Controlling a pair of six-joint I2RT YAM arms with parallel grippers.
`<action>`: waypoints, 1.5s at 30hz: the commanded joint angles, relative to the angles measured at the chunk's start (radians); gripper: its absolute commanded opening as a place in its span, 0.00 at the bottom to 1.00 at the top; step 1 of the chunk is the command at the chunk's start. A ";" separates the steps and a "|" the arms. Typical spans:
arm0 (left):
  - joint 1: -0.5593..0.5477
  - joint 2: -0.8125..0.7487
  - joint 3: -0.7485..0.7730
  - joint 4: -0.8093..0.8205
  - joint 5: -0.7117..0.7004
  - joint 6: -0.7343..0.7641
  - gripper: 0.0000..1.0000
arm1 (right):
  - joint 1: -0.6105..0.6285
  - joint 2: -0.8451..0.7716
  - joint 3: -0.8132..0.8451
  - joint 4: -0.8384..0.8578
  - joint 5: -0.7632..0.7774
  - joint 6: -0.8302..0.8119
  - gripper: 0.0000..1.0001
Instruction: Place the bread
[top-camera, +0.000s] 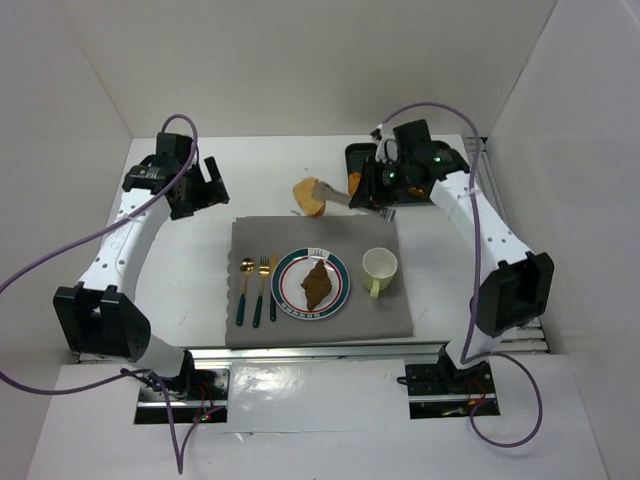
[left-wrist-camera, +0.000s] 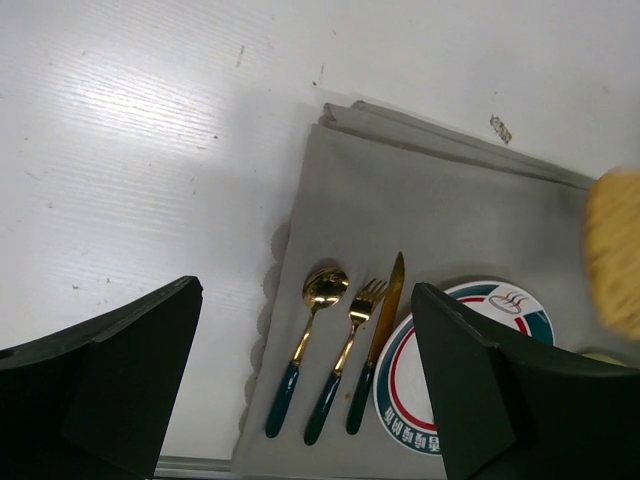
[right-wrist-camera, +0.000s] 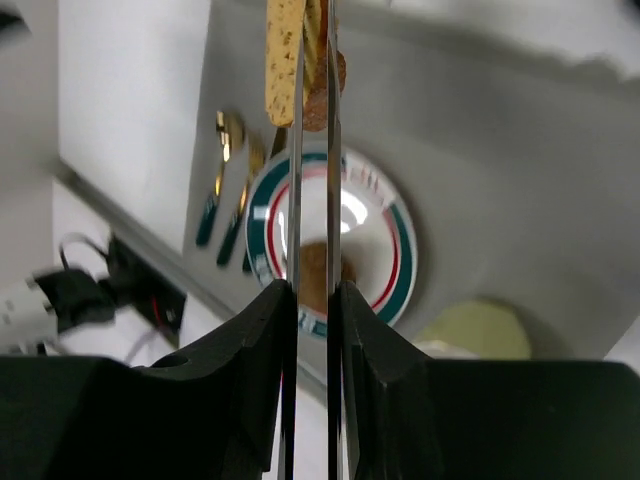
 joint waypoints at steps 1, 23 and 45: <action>0.016 -0.085 0.051 -0.008 -0.026 -0.023 0.99 | 0.068 -0.130 -0.088 -0.126 0.011 -0.091 0.15; 0.016 -0.095 -0.014 0.020 0.019 -0.061 0.99 | 0.340 -0.133 -0.203 -0.184 0.059 -0.091 0.46; 0.016 -0.086 -0.025 0.039 0.028 -0.052 0.99 | 0.011 -0.153 -0.038 -0.076 0.436 0.008 0.56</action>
